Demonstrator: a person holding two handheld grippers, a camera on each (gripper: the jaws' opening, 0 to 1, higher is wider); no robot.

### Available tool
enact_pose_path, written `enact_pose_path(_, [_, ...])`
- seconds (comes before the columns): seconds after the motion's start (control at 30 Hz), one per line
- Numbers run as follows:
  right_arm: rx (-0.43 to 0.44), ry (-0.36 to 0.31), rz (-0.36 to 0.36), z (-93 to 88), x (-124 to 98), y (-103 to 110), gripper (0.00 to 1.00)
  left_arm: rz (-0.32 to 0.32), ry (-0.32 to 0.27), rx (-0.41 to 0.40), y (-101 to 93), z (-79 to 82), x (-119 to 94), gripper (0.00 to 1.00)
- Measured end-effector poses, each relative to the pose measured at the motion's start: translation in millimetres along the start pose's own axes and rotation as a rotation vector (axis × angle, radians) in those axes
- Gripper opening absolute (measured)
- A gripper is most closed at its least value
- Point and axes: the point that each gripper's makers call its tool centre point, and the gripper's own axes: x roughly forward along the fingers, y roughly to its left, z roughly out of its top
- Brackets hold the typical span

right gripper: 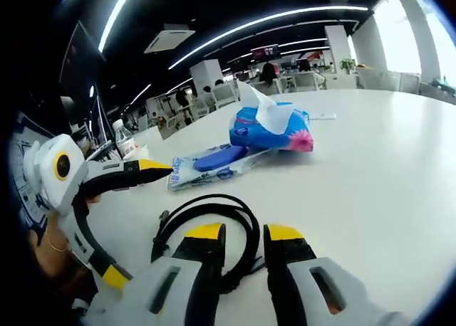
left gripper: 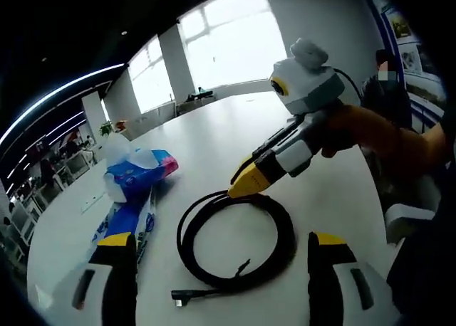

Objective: Arrange the tabletop items into an orderly group along one side of the table until the central work area is clear of visible clutter.

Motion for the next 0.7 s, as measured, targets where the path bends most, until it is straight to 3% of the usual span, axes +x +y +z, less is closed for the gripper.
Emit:
enact_pose_path(0.17, [-0.04,-0.023,0.003,3.7,-4,0,0.35,0.028,-0.02,-0.024,7.5,3.4,-2,1.0])
enact_pose_path(0.27, [-0.064,-0.084,0.006,13.0,-7,0,0.53,0.048,-0.038,-0.038,13.8,6.4,-4,1.0])
enact_pose_path(0.43, [-0.123,-0.102,-0.01,16.8,-9,-2,0.68,0.072,-0.04,-0.03,19.6,7.3,-6,1.0])
enact_pose_path(0.53, [-0.145,-0.106,-0.019,16.9,-9,-2,0.82,0.078,-0.037,-0.026,21.1,6.6,-7,1.0])
enact_pose_path(0.7, [-0.195,-0.1,-0.021,13.7,-8,-3,0.89,0.099,-0.039,-0.024,26.1,6.4,-10,1.0])
